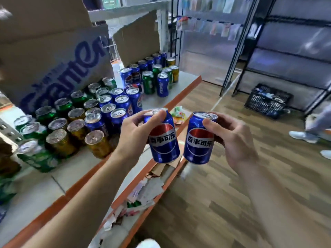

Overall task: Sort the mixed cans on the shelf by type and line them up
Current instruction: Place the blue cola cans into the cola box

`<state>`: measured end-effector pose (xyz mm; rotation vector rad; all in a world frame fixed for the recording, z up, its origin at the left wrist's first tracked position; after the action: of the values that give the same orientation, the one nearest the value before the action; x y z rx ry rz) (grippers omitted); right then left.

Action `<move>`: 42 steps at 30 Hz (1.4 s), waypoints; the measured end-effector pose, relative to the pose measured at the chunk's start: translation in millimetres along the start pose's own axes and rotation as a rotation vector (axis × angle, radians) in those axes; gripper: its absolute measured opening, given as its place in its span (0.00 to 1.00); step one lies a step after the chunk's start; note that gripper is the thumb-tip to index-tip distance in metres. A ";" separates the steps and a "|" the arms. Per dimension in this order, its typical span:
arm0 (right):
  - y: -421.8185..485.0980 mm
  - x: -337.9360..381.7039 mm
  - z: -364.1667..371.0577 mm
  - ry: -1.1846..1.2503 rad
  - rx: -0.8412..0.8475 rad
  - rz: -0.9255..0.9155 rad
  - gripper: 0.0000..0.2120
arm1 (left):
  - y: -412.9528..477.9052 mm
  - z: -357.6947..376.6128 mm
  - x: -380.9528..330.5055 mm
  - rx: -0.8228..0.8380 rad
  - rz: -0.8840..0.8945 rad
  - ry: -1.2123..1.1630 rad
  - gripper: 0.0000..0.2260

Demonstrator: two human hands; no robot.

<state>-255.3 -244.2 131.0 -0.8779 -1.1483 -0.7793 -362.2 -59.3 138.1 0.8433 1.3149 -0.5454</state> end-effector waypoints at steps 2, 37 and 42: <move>10.7 -3.3 -12.9 0.002 -0.033 0.016 0.20 | 13.3 16.3 9.9 0.029 -0.020 -0.027 0.13; 531.1 71.3 -75.7 -0.290 0.223 0.007 0.19 | 406.0 173.7 153.5 -0.249 0.162 0.327 0.16; 608.6 85.2 -68.4 -0.399 0.466 -0.047 0.19 | 440.1 193.8 170.0 -0.345 0.189 0.559 0.24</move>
<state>325.6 -35.8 93.7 -0.6245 -1.6257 -0.3490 127.3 70.4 77.7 0.8470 1.7483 0.0843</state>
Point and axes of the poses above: each hand's wrist, its own y-axis towards the middle knuckle, its own z-axis out of the palm, x = y × z, the point moved 2 cm from there along y, towards the middle knuckle, and after that the axes turned 14 degrees about z, right-handed, at the moved point
